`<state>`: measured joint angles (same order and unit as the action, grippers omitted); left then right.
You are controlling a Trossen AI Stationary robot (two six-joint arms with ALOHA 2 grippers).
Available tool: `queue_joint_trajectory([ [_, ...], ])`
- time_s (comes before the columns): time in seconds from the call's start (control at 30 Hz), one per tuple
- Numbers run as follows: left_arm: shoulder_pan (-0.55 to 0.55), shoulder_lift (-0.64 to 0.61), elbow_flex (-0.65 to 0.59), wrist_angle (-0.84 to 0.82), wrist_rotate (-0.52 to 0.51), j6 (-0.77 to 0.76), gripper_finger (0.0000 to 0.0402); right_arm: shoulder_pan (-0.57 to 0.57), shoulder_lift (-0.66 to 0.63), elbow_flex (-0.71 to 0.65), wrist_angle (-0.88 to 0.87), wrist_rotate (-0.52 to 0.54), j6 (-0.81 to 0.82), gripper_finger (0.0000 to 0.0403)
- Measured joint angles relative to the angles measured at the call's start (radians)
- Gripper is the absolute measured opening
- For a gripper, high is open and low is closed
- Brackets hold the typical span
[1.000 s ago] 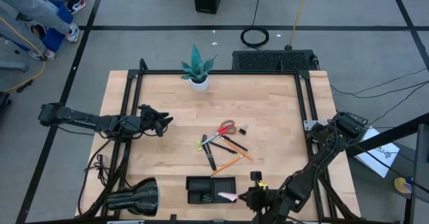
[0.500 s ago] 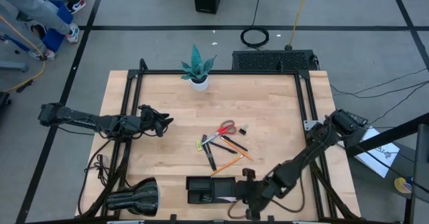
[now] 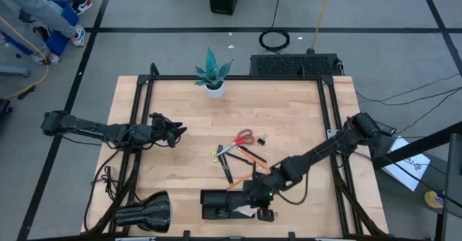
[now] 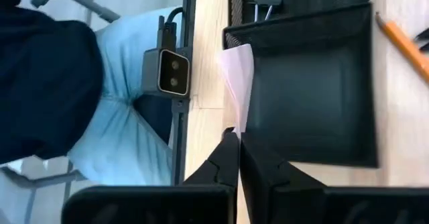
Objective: Pick and place office supplies into organizer
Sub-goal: Put the pink sticky notes into the black desk organizer
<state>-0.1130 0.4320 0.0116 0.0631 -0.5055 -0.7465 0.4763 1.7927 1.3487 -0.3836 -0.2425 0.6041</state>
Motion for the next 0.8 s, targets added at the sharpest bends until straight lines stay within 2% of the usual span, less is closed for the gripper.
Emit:
queue_joint_trajectory([
  [0.33, 0.0, 0.0, 0.0, 0.0, 0.009, 0.005, 0.0212, -0.082, 0.02, -0.001, 0.007, -0.158, -0.104, 0.0],
  [0.8, 0.0, 0.0, -0.001, 0.009, 0.01, 0.02, 0.0212, -0.108, 0.071, 0.0, 0.056, -0.184, -0.182, 0.0],
])
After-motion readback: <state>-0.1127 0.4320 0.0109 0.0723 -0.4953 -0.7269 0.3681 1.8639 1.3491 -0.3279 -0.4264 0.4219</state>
